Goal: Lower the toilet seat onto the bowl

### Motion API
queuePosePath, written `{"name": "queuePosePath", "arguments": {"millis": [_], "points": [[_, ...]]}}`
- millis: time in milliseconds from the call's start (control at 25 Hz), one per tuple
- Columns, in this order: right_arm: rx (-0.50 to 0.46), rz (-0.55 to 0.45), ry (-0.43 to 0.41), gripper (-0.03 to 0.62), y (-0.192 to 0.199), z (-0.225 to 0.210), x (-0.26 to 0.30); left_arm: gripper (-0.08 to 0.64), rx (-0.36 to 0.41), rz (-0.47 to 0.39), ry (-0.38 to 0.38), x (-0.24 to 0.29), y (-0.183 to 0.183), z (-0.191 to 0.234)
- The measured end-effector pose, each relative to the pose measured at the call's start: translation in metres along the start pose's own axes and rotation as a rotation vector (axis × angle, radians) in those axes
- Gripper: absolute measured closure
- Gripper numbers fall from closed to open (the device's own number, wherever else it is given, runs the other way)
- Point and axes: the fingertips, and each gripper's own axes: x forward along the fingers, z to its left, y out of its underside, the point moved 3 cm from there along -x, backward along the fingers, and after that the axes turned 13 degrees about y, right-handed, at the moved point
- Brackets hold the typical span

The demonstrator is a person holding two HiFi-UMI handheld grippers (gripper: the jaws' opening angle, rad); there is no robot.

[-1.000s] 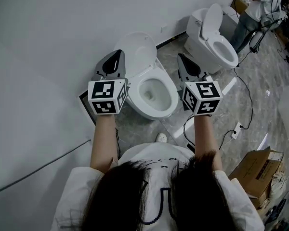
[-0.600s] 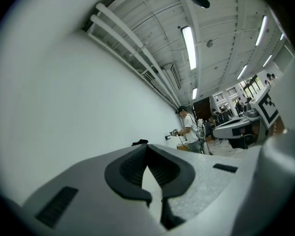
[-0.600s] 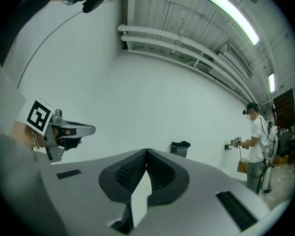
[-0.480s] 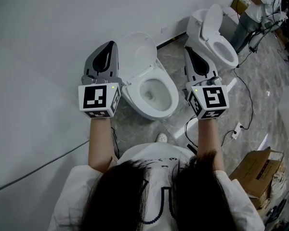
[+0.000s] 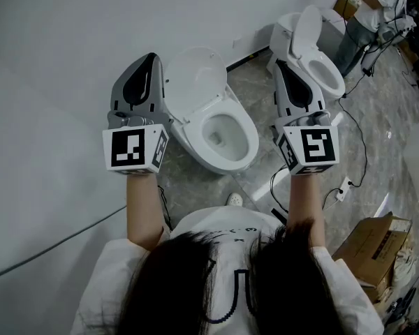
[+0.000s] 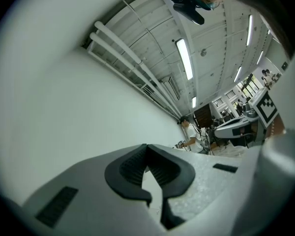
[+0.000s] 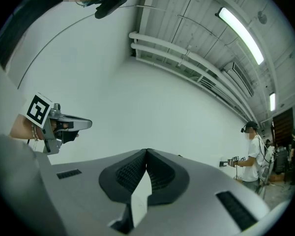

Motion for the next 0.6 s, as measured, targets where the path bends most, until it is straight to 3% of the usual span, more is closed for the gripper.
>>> {"name": "queuePosePath", "arguments": {"millis": [160, 600], "points": [[-0.003, -0.064, -0.001, 0.566, -0.008, -0.003, -0.001, 0.551, 0.012, -0.008, -0.015, -0.003, -0.006, 0.003], [-0.005, -0.096, 0.02, 0.566, -0.015, -0.009, -0.006, 0.551, 0.033, -0.022, -0.031, -0.01, -0.01, 0.008]]}}
